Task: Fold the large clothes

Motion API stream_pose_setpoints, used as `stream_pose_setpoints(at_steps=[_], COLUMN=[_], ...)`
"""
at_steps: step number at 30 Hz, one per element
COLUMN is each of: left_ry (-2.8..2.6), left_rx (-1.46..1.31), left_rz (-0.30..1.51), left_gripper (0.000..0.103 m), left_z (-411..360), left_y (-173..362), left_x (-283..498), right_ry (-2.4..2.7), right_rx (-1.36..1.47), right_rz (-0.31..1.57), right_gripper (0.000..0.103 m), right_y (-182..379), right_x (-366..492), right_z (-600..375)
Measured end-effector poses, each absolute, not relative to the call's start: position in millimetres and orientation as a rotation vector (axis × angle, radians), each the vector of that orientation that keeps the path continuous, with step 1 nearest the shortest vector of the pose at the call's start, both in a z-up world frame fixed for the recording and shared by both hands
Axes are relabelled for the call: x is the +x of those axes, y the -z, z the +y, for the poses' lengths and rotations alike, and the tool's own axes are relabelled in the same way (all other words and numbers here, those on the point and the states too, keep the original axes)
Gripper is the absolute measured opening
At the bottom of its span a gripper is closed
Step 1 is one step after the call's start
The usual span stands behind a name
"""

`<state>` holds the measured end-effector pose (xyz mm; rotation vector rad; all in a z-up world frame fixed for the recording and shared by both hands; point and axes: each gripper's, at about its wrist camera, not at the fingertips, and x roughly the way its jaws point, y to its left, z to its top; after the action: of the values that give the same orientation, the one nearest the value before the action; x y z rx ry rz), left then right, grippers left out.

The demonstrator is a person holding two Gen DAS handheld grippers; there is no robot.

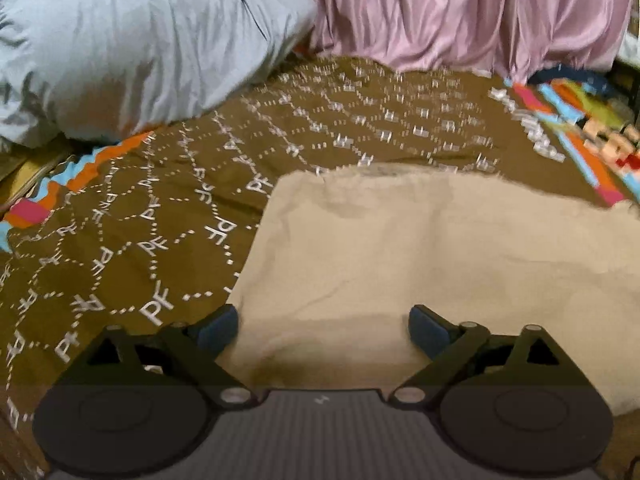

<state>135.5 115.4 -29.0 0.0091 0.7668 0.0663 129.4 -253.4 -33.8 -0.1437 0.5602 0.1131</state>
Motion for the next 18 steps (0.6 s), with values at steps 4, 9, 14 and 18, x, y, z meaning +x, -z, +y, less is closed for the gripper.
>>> stream_pose_setpoints(at_steps=[4,9,14,18], left_ry=[-0.063,0.008,0.112,0.112], left_rx=[-0.103,-0.274,-0.468,-0.601], left_rz=[0.754,0.759,0.822,0.844], left_gripper=[0.103,0.103,0.102,0.102], left_z=[119,129,144,158], left_y=[12,15,36,56], left_x=[105,69,90,109], right_ry=[-0.052,-0.018,-0.009,0.0], right_rx=[-0.072,0.101,0.05,0.091], right_rz=[0.574,0.633,0.607,0.541], right_gripper=[0.095,0.1,0.1,0.1], right_y=[25,67,68,64], right_x=[97,89,87,76], right_z=[-297,-325,-317,-321])
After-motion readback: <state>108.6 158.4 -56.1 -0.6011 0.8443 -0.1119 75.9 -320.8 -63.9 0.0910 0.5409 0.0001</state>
